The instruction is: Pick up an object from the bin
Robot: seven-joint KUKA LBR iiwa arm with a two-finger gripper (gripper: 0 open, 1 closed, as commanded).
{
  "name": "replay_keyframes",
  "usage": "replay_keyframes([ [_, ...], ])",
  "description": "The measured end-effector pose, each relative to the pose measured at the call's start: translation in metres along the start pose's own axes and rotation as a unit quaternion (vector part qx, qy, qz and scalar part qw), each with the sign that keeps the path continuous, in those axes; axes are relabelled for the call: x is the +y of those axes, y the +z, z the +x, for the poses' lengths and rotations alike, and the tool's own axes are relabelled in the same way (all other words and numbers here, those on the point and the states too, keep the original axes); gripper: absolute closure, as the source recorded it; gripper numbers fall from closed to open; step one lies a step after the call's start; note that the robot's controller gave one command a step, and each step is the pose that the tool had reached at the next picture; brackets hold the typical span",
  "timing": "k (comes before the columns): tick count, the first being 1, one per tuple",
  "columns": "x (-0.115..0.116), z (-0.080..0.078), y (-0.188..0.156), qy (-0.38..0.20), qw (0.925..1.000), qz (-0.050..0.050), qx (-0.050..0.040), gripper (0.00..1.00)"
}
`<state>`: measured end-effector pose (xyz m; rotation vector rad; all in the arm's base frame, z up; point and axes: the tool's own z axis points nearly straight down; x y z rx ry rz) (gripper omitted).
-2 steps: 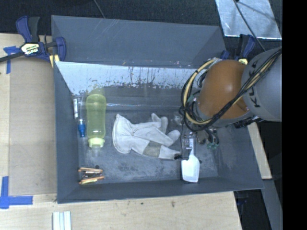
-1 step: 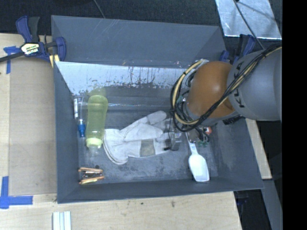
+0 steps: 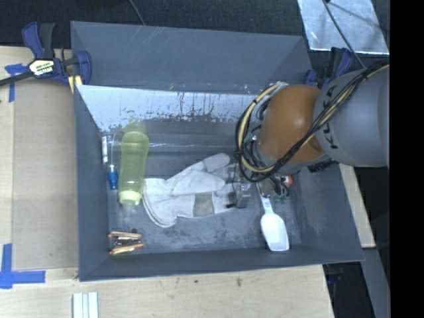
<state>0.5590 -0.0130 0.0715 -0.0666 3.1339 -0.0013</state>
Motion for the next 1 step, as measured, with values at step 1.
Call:
replay_keyframes([
  [1,-0.0185,-0.016,-0.1373,0.006,1.0,0.0,0.0017,1.0],
])
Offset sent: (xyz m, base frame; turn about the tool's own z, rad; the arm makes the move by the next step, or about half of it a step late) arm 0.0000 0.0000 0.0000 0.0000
